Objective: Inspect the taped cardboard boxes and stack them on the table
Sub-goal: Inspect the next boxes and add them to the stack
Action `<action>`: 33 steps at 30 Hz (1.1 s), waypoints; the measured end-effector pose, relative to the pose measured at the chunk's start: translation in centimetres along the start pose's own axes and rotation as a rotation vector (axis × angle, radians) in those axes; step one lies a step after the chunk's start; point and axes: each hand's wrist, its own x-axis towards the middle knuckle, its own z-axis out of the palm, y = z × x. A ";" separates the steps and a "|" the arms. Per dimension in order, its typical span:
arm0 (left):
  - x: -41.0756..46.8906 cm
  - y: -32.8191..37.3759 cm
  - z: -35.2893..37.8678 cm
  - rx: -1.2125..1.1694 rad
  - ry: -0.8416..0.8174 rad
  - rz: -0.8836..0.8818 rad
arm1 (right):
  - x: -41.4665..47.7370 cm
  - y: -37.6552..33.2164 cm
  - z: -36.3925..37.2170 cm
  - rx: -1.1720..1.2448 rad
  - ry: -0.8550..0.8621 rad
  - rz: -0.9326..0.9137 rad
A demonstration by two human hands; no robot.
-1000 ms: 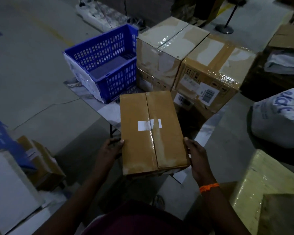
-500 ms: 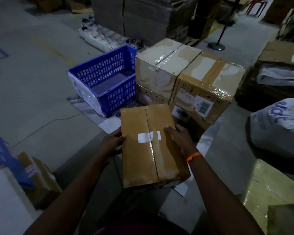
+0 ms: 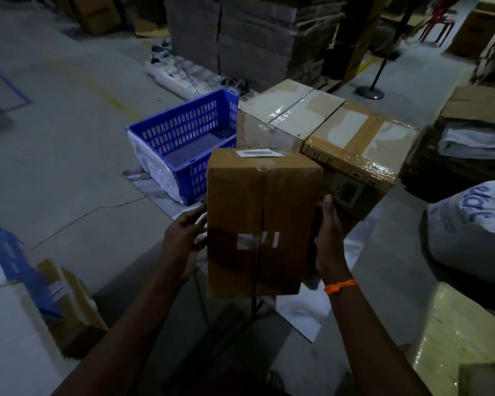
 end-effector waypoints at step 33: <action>-1.2 -1.2 1.7 0.252 -0.117 -0.207 | -6.7 2.2 -6.9 -0.248 0.141 -0.106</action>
